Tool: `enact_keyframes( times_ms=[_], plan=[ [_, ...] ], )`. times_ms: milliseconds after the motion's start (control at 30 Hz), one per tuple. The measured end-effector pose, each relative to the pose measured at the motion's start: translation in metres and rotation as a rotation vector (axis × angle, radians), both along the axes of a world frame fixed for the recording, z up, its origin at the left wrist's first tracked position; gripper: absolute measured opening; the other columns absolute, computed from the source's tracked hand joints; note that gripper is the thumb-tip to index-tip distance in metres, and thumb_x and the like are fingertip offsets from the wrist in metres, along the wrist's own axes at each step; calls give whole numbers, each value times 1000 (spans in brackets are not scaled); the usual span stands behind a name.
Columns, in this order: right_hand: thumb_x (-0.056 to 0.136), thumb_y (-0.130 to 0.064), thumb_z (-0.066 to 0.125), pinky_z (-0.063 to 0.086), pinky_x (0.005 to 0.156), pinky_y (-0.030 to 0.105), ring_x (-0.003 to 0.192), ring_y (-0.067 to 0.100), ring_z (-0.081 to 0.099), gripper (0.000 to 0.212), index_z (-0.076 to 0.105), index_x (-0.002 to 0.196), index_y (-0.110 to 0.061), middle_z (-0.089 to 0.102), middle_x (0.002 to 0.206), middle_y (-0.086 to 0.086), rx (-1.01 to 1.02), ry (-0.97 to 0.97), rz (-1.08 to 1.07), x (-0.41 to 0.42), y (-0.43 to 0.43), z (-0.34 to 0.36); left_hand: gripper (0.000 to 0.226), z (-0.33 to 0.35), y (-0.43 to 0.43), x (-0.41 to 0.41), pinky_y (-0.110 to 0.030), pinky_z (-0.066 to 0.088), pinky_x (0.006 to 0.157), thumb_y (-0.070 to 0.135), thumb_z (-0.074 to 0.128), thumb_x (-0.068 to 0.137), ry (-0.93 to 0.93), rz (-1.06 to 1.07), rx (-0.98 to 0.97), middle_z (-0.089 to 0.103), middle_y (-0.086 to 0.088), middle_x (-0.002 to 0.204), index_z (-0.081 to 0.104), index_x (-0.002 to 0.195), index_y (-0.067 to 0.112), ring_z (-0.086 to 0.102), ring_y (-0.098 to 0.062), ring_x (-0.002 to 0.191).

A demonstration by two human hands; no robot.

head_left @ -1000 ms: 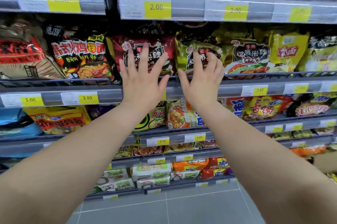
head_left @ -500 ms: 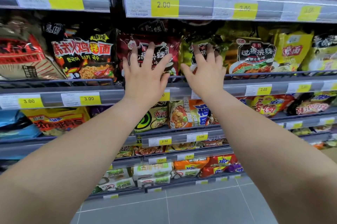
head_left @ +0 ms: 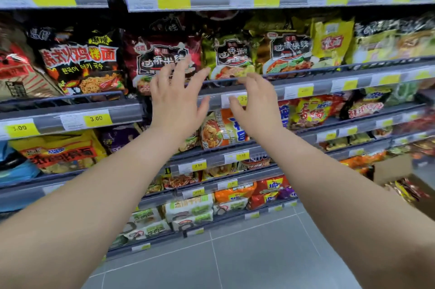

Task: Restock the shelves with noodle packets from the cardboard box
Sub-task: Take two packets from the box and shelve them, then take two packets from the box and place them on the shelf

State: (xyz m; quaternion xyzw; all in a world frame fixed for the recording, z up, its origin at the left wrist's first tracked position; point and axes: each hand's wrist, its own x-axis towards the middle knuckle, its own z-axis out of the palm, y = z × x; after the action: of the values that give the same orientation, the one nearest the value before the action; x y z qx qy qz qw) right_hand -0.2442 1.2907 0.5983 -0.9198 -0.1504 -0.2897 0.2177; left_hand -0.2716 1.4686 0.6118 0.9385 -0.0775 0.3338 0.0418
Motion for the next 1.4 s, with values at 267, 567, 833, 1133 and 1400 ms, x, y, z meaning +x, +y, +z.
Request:
enact_keyframes(
  times_ms=[267, 567, 833, 1133, 1400],
  plan=[
    [92, -29, 55, 47, 91, 40, 107, 23, 54, 34, 59, 120, -10, 61, 113, 7, 65, 211, -153, -120, -177, -37, 47, -30, -174, -69, -41, 33, 103, 30, 55, 90, 251, -330, -192, 48, -6, 134, 45, 135, 21, 43, -28, 123],
    [86, -25, 58, 47, 86, 40, 104, 29, 55, 26, 65, 106, -10, 65, 105, 10, 175, 430, -546, -275, -389, -76, 43, -88, -408, -153, -36, 38, 97, 22, 64, 83, 572, -692, -255, 58, -11, 120, 55, 125, 13, 51, -29, 114],
    [86, -24, 55, 37, 82, 26, 112, 20, 50, 30, 63, 115, -17, 62, 115, 0, 239, 471, -772, -319, -524, -95, 42, -107, -567, -158, -37, 41, 99, 26, 62, 85, 705, -885, -189, 55, -5, 125, 54, 126, 18, 50, -24, 117],
    [89, -24, 53, 38, 95, 31, 118, 20, 47, 32, 59, 119, -18, 59, 121, 3, 287, 566, -910, -259, -702, -104, 41, -119, -767, -76, -32, 42, 91, 26, 61, 87, 793, -979, -164, 54, -4, 122, 53, 126, 18, 51, -20, 113],
    [90, -24, 51, 41, 96, 32, 120, 19, 47, 35, 54, 125, -20, 54, 127, 0, 389, 627, -1000, -240, -852, -103, 41, -114, -931, -39, -30, 42, 91, 26, 59, 88, 854, -1051, -96, 53, 0, 125, 51, 129, 21, 52, -16, 110]
  ],
)
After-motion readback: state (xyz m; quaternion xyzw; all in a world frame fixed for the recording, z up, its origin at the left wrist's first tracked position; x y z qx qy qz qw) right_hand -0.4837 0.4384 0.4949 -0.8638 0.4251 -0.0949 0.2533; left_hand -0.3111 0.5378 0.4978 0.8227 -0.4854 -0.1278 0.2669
